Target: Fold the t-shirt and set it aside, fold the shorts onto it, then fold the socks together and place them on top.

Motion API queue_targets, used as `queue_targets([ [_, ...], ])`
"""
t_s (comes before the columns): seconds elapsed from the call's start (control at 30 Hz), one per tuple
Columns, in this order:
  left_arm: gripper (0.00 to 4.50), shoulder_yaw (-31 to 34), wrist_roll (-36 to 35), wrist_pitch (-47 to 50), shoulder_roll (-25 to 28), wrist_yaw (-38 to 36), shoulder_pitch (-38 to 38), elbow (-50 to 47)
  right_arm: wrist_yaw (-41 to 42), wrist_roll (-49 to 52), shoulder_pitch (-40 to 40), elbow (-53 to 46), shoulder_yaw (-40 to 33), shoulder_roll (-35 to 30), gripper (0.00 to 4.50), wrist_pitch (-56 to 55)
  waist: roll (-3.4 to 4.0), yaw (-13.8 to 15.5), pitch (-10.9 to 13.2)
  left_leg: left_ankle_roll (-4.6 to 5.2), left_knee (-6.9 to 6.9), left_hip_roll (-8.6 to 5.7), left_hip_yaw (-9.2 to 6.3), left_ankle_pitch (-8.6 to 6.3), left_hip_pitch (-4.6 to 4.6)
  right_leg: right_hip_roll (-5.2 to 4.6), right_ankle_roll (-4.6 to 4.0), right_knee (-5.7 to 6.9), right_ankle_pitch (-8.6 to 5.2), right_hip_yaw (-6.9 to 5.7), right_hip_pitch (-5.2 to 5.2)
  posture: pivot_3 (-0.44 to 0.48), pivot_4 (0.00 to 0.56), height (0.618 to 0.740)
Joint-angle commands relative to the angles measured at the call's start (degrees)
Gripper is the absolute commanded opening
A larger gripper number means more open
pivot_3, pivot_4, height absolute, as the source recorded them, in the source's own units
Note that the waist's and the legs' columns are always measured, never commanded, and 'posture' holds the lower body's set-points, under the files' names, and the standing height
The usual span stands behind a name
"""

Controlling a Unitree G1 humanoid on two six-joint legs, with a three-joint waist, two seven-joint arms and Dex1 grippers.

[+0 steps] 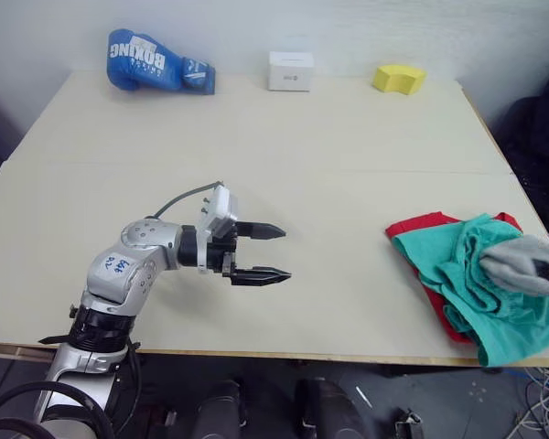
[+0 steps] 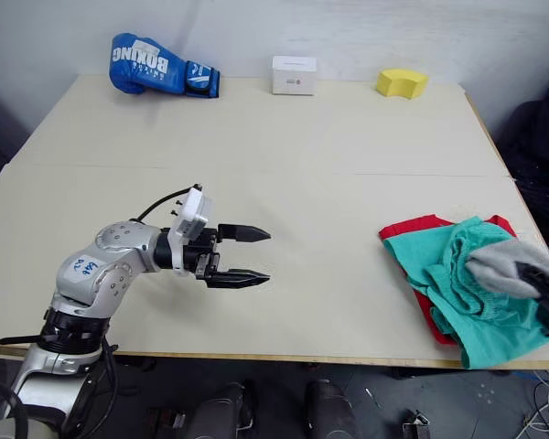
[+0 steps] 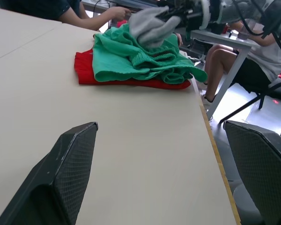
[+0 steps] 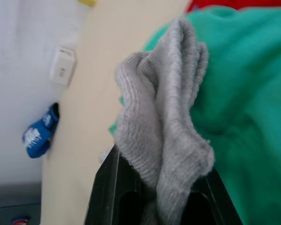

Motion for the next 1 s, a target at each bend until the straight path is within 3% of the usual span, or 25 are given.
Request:
queue_targets([
  [0.03, 4.50, 1.0, -0.8, -1.5, 0.9, -0.4, 0.3, -2.6, 2.7, -3.5, -0.4, 3.6, 0.5, -3.0, 1.02, 2.5, 0.02, 0.2, 0.0, 0.01, 0.00, -0.02, 0.00, 0.00, -0.01, -0.01, 0.03, 0.00, 0.01, 0.00, -0.01, 0.000, 0.150, 0.740],
  [0.1, 4.50, 1.4, -0.5, -1.9, 1.8, -0.5, 0.4, -2.5, 4.0, -5.2, 0.6, 4.9, -0.4, -4.7, 1.53, 4.0, 0.01, 0.3, 0.0, 0.01, 0.00, -0.03, 0.00, 0.00, -0.02, -0.01, 0.05, -0.02, 0.03, 0.02, -0.01, 0.000, 0.150, 0.740],
  [0.27, 4.50, 3.6, -1.0, -2.2, 6.0, -2.4, 0.0, -0.1, 9.1, -10.8, 8.0, 4.7, -6.1, -10.0, 3.31, 7.9, 0.04, 1.4, 0.0, 0.03, -0.01, -0.05, 0.06, -0.02, -0.05, 0.01, 0.14, -0.16, 0.07, 0.02, 0.00, 0.000, 0.150, 0.740],
  [0.4, 4.50, 4.6, -0.5, -2.7, 8.3, -2.8, 1.7, 1.4, 20.9, -23.3, 20.1, -7.0, -9.6, -11.7, 4.46, 6.7, 0.08, 2.0, 0.0, 0.08, -0.03, -0.06, 0.06, -0.08, -0.08, -0.01, 0.20, -0.28, 0.08, 0.02, 0.01, 0.000, 0.150, 0.740],
  [0.47, 4.50, 5.3, 1.8, -6.1, 8.7, -1.8, 3.0, 3.3, 29.7, -34.2, 25.5, -14.2, -10.0, -11.3, 4.46, -2.9, 0.10, 2.2, 0.0, 0.12, -0.03, -0.07, 0.07, -0.15, -0.07, -0.02, 0.27, -0.37, 0.08, 0.04, 0.07, 0.000, 0.150, 0.740],
  [0.53, 4.50, 6.0, 4.3, -9.7, 9.1, -0.7, 4.2, 5.3, 39.7, -49.6, 29.1, -20.3, -8.7, -9.8, 4.46, -21.9, 0.12, 2.0, -0.1, 0.16, -0.02, -0.07, 0.16, -0.22, -0.05, -0.03, 0.35, -0.41, 0.11, 0.10, 0.06, 0.000, 0.150, 0.740],
  [0.6, 4.50, 7.2, 5.6, -12.0, 9.8, -0.2, 5.6, 6.9, 45.6, -61.7, 27.5, -22.6, -6.8, -7.7, 4.46, -40.7, 0.09, 1.5, 0.0, 0.18, -0.02, -0.06, 0.27, -0.26, -0.04, 0.00, 0.43, -0.53, 0.15, 0.17, 0.05, 0.000, 0.150, 0.740],
  [0.67, 4.50, 9.0, 7.3, -15.4, 10.6, 1.3, 8.2, 8.3, 46.4, -71.3, 22.1, -21.8, -4.4, -7.9, 4.46, -55.6, 0.07, 0.8, 0.0, 0.16, -0.02, -0.03, 0.30, -0.27, -0.04, 0.00, 0.44, -0.59, 0.18, 0.17, 0.05, 0.000, 0.150, 0.740],
  [0.83, 4.50, 14.9, 12.8, -26.1, 13.7, 5.9, 16.3, 11.7, 56.1, -79.5, 7.8, -25.7, 12.0, -11.2, 4.46, -68.0, 0.03, -0.5, 0.0, -0.12, -0.05, 0.08, 0.52, -0.28, 0.10, -0.03, 0.36, -0.55, 0.35, 0.30, 0.03, 0.000, 0.150, 0.740],
  [1.0, 4.50, 19.0, 15.0, -31.0, 15.0, 9.1, 22.2, 10.1, 64.8, -83.3, -10.4, -21.7, 31.7, -6.0, 4.46, -74.0, -0.08, 0.3, 0.1, -0.11, -0.01, 0.18, 0.41, -0.12, 0.06, -0.08, 0.18, -0.37, 0.38, 0.19, -0.03, 0.000, 0.150, 0.740],
])
